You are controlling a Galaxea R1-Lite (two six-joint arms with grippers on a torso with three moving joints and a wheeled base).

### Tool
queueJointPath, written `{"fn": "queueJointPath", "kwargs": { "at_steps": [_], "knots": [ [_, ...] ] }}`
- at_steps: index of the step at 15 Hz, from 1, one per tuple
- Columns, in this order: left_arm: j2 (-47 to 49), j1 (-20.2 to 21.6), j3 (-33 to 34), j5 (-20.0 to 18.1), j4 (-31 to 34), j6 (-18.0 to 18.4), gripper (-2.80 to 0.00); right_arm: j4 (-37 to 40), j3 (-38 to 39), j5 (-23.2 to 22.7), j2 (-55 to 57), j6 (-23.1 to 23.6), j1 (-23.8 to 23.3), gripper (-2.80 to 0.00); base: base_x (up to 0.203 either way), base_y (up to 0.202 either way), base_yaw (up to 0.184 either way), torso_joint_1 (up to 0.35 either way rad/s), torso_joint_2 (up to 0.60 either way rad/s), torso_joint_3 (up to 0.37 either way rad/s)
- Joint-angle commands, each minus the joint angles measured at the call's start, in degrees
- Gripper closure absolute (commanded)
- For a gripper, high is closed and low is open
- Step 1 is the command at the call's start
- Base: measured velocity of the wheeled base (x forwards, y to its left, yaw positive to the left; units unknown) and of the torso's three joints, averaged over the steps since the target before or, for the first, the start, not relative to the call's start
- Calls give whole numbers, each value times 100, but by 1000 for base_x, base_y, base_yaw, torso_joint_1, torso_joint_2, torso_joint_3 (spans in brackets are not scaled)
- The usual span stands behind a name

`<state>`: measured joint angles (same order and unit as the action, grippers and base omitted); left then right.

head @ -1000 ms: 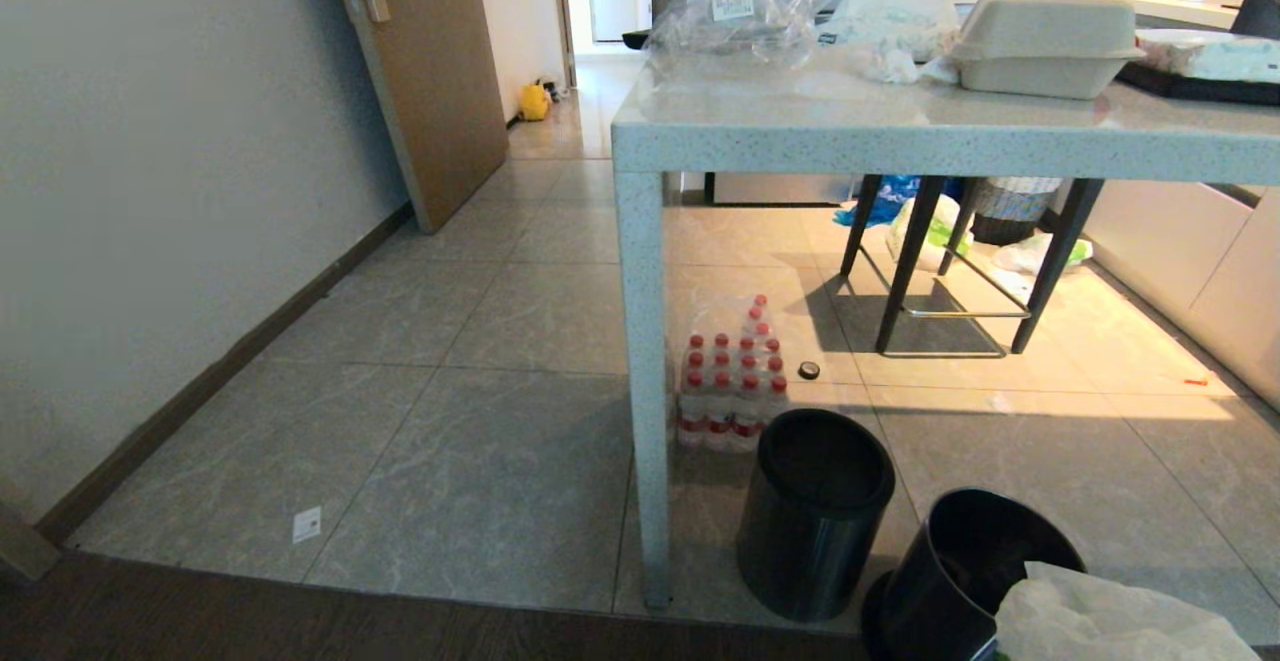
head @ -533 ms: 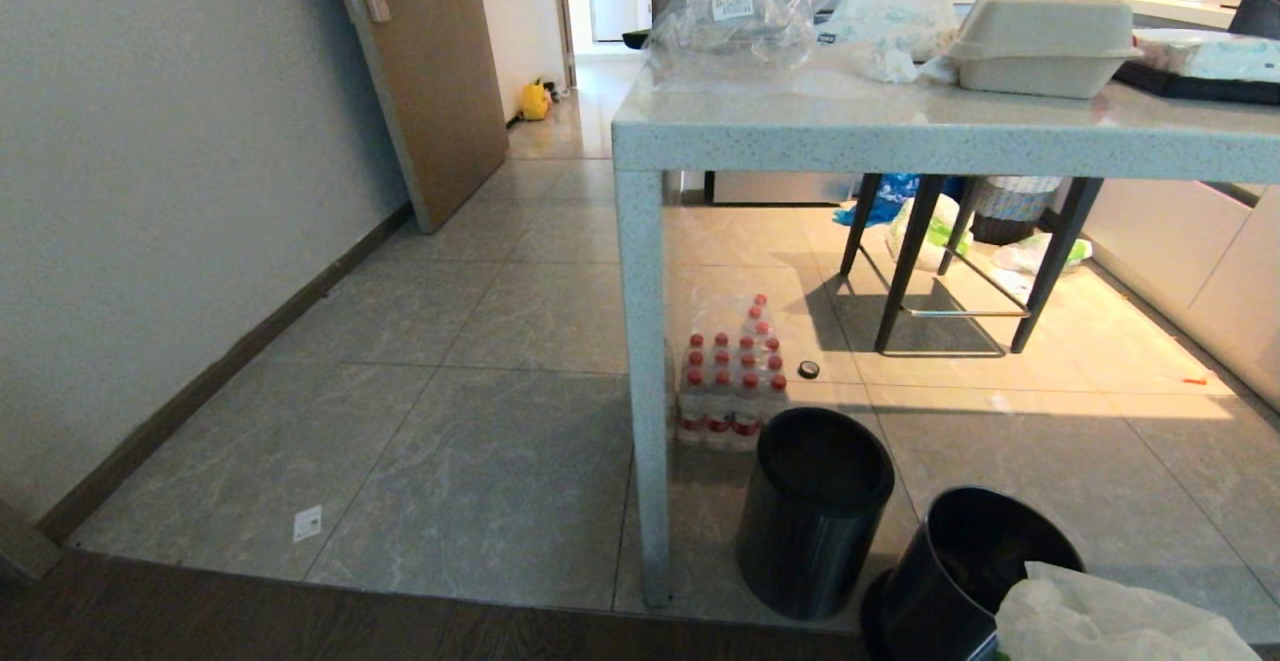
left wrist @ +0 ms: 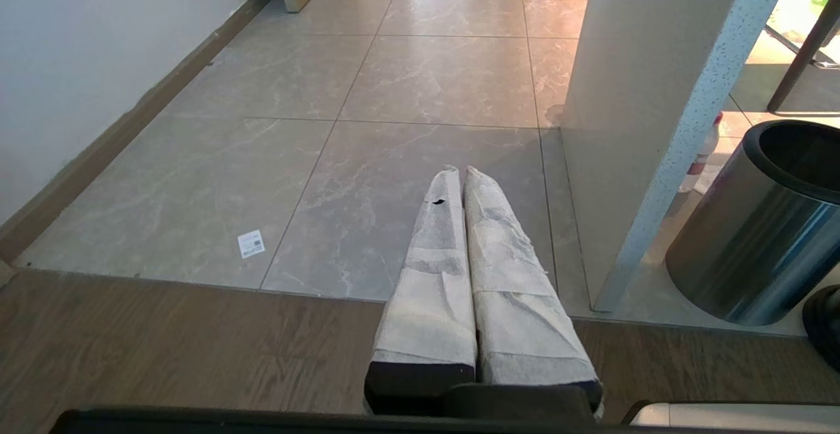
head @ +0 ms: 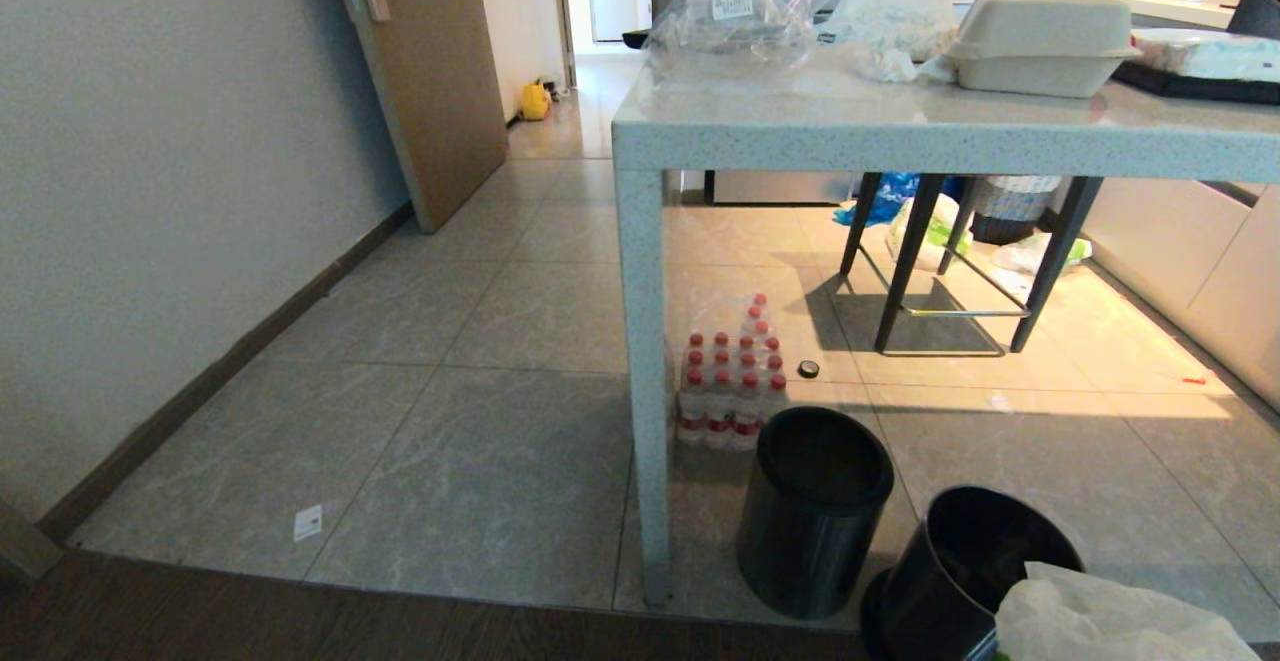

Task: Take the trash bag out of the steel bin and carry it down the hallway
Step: Put the trash bag at the door

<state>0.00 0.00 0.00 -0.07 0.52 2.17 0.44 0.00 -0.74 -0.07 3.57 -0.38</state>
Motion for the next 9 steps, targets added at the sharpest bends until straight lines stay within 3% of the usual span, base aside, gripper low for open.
{"fn": "queueJointPath", "kwargs": {
  "at_steps": [1,5,9],
  "knots": [
    [0,-8,0,-2,-9,3,0,0,0,-5,-1,4,2,0,0,0,0,0,0,0],
    [0,0,0,15,-26,-182,0,0,0,-5,-1,4,3,0,0,23,2,1,1,1],
    [0,0,0,15,-26,-164,0,0,0,-5,-1,4,3,0,0,180,2,2,4,4]
  ]
}}
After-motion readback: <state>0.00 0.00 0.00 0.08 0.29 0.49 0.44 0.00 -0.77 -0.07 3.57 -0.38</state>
